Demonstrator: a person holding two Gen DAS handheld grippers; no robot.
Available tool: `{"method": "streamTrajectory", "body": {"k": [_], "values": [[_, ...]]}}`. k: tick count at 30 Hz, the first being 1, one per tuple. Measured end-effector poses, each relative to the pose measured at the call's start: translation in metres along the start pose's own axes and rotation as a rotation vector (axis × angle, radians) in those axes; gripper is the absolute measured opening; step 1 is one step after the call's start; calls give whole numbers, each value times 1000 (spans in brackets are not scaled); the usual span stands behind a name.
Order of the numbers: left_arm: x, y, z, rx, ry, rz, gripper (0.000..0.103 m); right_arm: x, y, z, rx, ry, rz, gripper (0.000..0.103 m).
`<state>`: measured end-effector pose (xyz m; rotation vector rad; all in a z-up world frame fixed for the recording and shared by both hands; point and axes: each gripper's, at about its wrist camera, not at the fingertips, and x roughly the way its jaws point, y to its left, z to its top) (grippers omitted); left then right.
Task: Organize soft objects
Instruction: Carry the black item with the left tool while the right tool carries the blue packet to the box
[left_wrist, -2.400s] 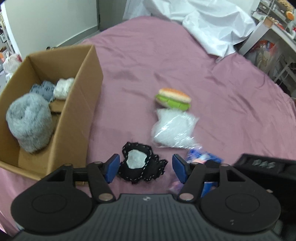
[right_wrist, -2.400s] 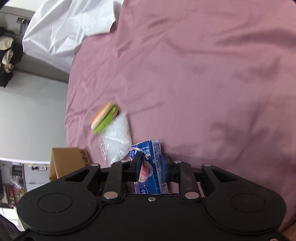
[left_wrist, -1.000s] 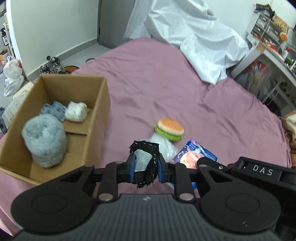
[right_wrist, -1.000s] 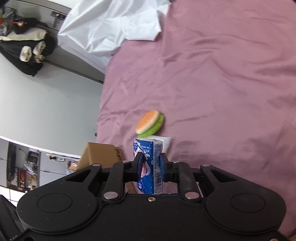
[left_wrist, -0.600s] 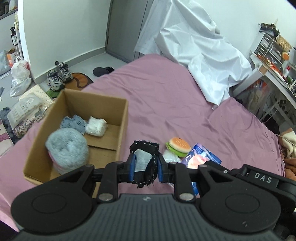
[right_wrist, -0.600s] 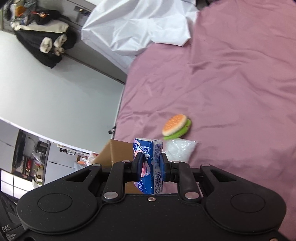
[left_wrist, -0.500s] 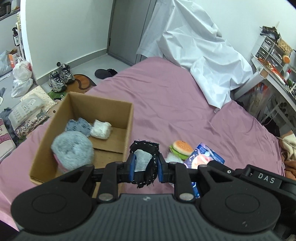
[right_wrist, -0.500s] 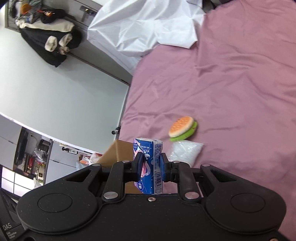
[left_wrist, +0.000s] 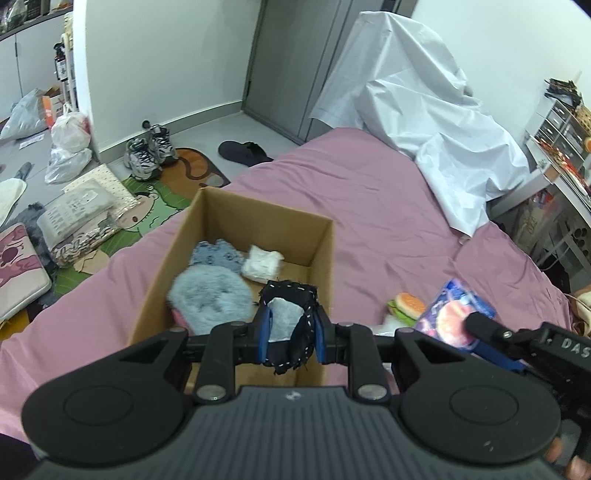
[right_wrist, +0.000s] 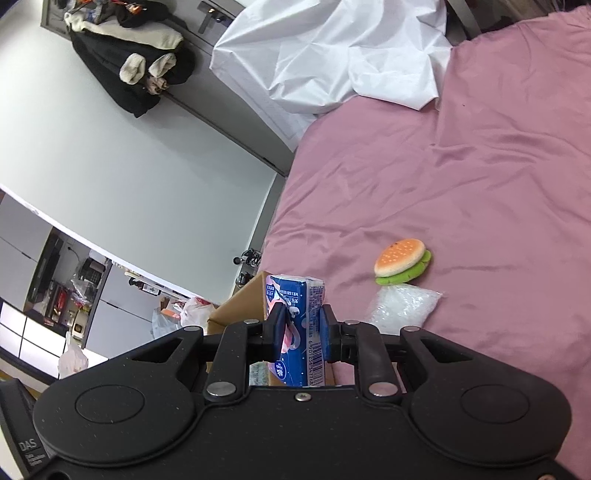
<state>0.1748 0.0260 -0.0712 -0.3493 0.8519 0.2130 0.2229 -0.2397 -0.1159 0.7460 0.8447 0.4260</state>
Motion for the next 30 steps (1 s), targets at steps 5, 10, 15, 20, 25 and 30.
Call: {"method": "streamTrajectory", "body": {"k": [5, 10, 15, 20, 25, 30], "values": [[3, 17, 1, -23, 3, 6, 23, 1, 9, -3, -26, -11, 5, 19], [10, 29, 2, -38, 10, 13, 23, 4, 14, -6, -50, -11, 5, 19], [19, 40, 3, -56, 22, 21, 23, 9, 19, -9, -71, -8, 4, 19], [28, 51, 3, -75, 34, 28, 23, 14, 24, -11, -86, -2, 18, 19], [39, 61, 3, -95, 50, 49, 25, 20, 33, -16, -115, 14, 45, 19], [44, 67, 4, -86, 59, 95, 31, 35, 46, -22, -153, 43, 64, 20]]}}
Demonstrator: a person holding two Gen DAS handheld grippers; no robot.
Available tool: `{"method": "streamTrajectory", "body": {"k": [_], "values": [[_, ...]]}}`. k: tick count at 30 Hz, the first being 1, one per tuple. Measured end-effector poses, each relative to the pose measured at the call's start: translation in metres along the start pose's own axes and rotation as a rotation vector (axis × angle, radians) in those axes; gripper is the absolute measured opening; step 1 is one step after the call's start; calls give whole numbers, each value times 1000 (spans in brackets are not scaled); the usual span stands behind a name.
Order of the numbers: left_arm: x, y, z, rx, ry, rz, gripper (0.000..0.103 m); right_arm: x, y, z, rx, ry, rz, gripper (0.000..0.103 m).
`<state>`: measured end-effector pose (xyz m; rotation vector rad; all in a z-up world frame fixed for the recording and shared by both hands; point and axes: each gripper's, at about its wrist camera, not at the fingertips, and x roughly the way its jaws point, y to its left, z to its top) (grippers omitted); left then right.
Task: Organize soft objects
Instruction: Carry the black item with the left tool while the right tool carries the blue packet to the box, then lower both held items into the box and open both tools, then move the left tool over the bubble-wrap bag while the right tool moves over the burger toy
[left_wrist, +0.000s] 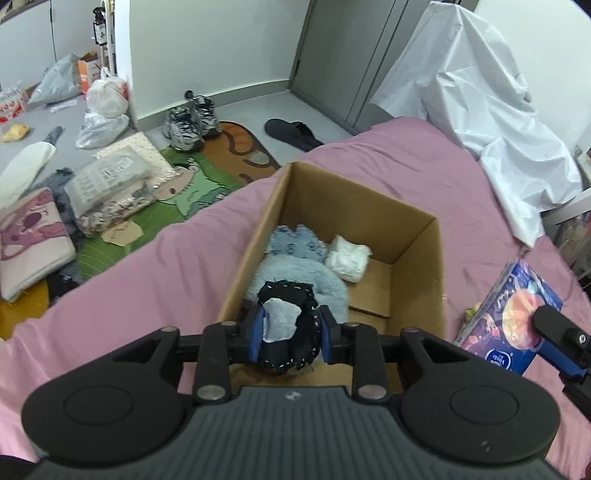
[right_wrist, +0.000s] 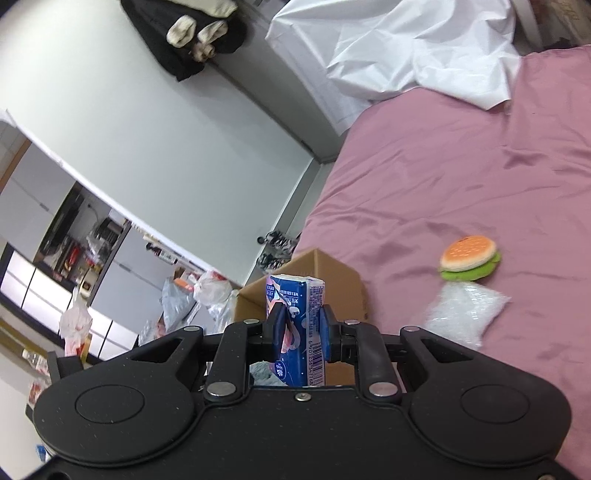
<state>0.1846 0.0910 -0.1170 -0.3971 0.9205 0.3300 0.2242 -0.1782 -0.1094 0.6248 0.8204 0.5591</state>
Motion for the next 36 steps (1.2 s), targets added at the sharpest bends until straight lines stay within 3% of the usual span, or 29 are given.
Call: {"method": "streamTrajectory", "body": {"k": [6, 14, 16, 17, 18, 22, 36], "values": [[-3, 2, 4, 4, 5, -10, 52, 23, 18, -10, -49, 57, 7, 20], [-6, 6, 7, 6, 12, -34, 59, 36, 30, -22, -84, 115, -19, 29], [-6, 6, 7, 10, 16, -33, 63, 34, 32, -21, -80, 119, -23, 43], [-7, 4, 7, 17, 18, -16, 71, 33, 33, -21, -83, 114, -25, 52], [-8, 3, 6, 28, 15, 2, 78, 31, 34, -21, -90, 106, -28, 54], [-11, -1, 4, 54, 23, -2, 80, 26, 37, -21, -100, 105, -36, 54], [-37, -19, 5, 107, -10, 16, 97, -1, 36, 0, -200, 116, -89, 73]]}}
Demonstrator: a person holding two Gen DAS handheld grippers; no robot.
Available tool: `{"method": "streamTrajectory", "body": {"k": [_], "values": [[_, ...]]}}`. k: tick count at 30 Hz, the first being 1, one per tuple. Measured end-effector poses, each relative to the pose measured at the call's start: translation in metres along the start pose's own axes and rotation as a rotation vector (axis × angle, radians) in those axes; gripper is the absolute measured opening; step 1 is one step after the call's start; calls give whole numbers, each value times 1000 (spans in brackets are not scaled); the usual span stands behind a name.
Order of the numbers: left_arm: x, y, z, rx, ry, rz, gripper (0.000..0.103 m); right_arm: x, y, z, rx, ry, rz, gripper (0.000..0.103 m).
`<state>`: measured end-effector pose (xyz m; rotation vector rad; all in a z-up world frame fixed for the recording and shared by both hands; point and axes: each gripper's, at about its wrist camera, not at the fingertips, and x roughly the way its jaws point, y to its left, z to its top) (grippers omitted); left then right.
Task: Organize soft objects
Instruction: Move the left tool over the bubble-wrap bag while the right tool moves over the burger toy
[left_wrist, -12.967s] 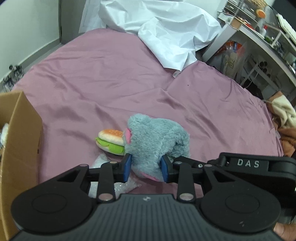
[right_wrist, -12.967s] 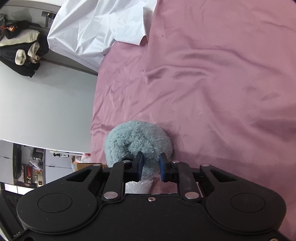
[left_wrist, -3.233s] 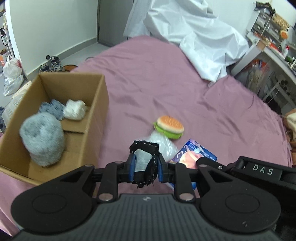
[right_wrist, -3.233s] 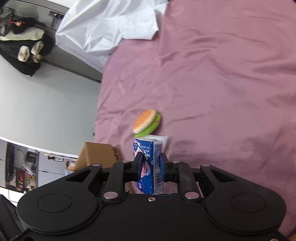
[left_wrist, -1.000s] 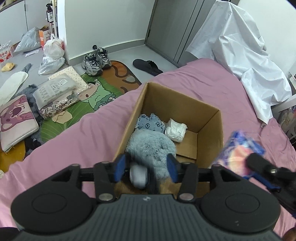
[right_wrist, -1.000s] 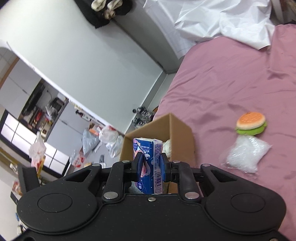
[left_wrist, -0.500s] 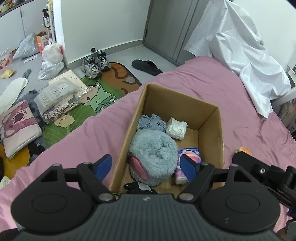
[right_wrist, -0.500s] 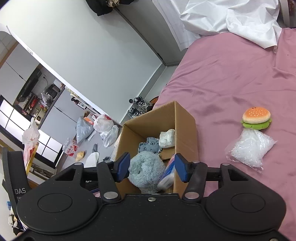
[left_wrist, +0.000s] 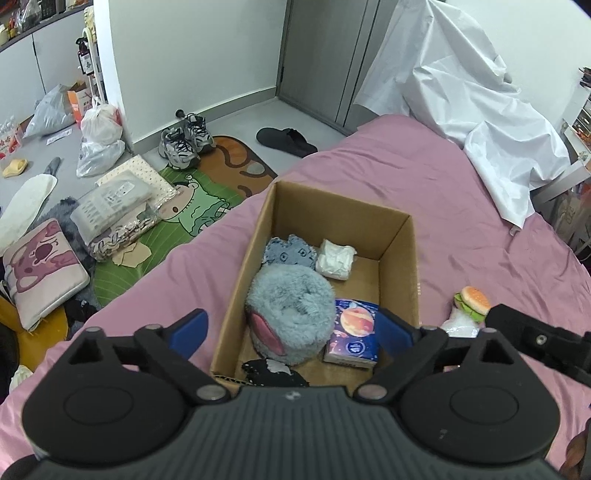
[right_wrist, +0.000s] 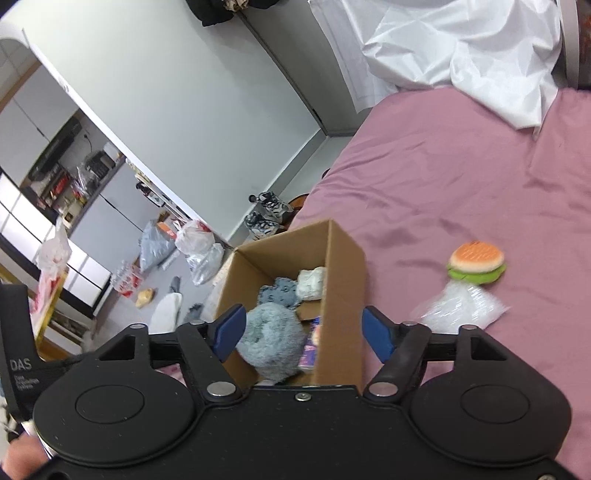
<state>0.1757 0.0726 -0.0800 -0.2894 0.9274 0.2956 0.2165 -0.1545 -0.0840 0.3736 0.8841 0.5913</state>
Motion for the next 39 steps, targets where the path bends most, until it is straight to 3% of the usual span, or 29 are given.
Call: {"method": "streamTrajectory", "body": {"k": [3, 11, 14, 19, 27, 39], "values": [[-6, -9, 0, 12, -16, -16, 103, -10, -4, 5, -31, -2, -12, 78], [-22, -33, -1, 34, -71, -53, 103, -28, -20, 22, -52, -11, -33, 80], [-24, -40, -1, 41, -82, -30, 103, -39, -35, 31, -37, -28, -48, 82], [-24, -57, -2, 54, -70, -40, 103, -50, -51, 39, -65, -27, -75, 88], [-22, -91, -8, 81, -59, -31, 103, -59, -71, 42, -49, -12, -52, 90], [-13, -138, -15, 102, -40, -22, 103, -75, -117, 45, 71, -14, -36, 90]]}}
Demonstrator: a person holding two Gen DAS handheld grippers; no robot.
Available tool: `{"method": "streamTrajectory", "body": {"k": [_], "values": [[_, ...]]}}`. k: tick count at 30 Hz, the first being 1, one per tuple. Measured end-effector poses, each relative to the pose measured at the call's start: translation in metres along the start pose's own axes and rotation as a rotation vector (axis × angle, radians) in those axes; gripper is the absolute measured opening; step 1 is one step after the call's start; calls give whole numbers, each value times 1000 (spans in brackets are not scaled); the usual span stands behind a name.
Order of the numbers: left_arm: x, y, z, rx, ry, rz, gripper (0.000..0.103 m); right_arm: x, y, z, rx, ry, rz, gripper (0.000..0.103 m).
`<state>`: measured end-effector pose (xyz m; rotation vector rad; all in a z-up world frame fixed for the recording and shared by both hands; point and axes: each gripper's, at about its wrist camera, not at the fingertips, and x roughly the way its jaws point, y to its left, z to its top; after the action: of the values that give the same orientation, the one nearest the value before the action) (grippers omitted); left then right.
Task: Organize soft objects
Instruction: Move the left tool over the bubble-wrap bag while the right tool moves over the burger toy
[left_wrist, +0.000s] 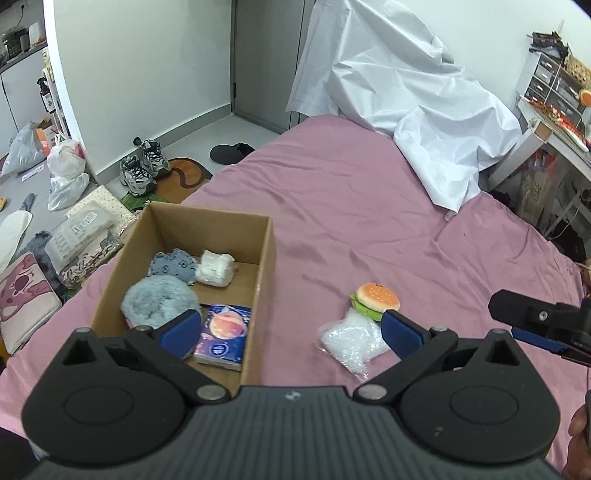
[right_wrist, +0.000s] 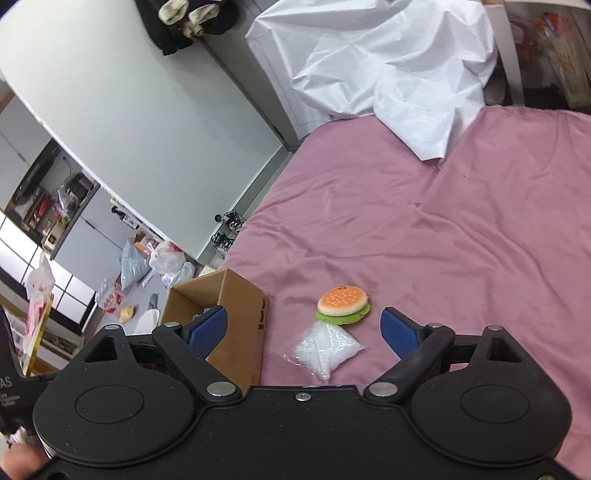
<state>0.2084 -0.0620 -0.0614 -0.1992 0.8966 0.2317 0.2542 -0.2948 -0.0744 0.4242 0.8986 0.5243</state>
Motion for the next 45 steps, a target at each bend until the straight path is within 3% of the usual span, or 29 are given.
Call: {"method": "streamTrajectory", "body": {"k": [11, 26, 34, 40, 45], "values": [[33, -25, -8, -3, 22, -21, 100, 1, -30, 3, 105, -16, -15, 89], [103, -43, -21, 0, 110, -32, 100, 32, -53, 3, 188, 51, -44, 88], [117, -53, -23, 29, 65, 19, 100, 46, -54, 0, 183, 85, -45, 88], [112, -61, -21, 47, 23, -12, 99, 51, -61, 1, 221, 85, -58, 88], [127, -66, -21, 42, 65, -14, 99, 56, -65, 1, 250, 75, -51, 88]]}}
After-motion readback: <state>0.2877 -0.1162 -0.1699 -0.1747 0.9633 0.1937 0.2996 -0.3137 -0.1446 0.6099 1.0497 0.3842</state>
